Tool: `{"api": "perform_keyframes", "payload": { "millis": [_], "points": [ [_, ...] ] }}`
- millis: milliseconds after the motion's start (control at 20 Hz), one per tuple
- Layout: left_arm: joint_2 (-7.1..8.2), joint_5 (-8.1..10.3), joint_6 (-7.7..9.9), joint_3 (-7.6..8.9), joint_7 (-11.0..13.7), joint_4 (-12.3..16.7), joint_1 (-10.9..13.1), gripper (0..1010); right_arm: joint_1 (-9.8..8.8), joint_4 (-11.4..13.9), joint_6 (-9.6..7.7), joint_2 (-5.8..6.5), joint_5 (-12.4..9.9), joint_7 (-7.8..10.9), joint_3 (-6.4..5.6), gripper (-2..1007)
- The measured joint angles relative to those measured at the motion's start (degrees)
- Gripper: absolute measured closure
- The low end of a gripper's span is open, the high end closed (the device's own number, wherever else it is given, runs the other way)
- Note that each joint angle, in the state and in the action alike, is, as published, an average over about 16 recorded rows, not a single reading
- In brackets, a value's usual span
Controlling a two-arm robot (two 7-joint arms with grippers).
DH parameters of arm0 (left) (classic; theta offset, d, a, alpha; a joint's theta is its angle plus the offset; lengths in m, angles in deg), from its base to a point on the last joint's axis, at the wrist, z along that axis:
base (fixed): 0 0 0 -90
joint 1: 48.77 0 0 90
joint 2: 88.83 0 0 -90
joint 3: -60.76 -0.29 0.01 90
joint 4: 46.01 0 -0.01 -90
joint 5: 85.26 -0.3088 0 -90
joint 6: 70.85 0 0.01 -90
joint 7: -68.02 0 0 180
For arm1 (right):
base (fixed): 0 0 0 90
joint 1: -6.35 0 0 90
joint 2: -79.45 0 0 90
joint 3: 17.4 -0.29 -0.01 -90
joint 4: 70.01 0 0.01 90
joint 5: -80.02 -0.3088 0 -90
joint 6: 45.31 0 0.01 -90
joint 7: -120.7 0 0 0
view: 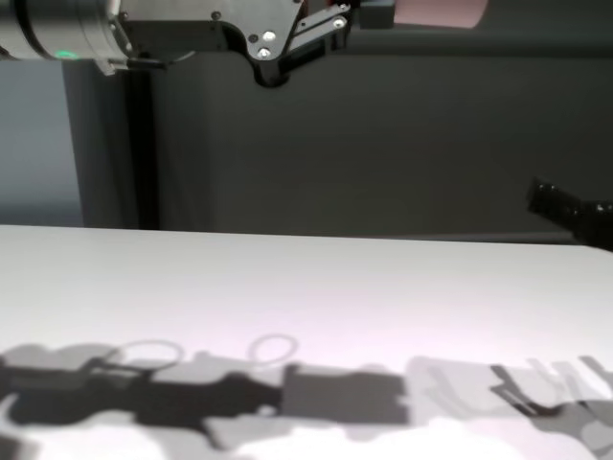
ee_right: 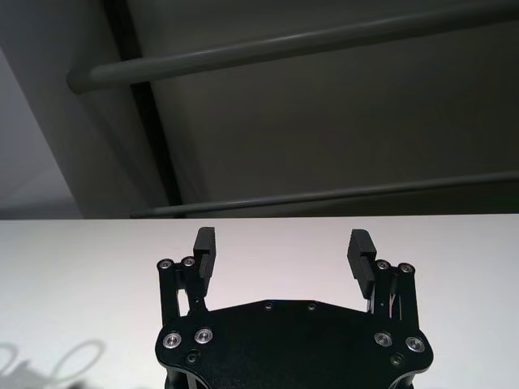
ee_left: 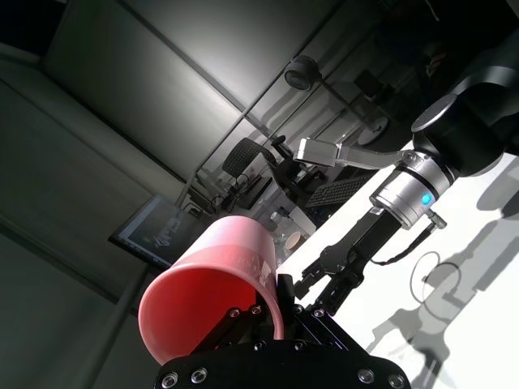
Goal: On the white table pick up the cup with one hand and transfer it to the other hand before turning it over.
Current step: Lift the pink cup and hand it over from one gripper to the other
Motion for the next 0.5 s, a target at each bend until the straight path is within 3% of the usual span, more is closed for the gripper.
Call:
{"api": "perform_keyframes", "payload": {
  "millis": [500],
  "points": [
    [0.0, 0.0, 0.0, 0.01, 0.0, 0.0, 0.0, 970, 1.04, 1.3, -3.06, -1.4, -7.7, 3.87, -3.22, 5]
  ]
}}
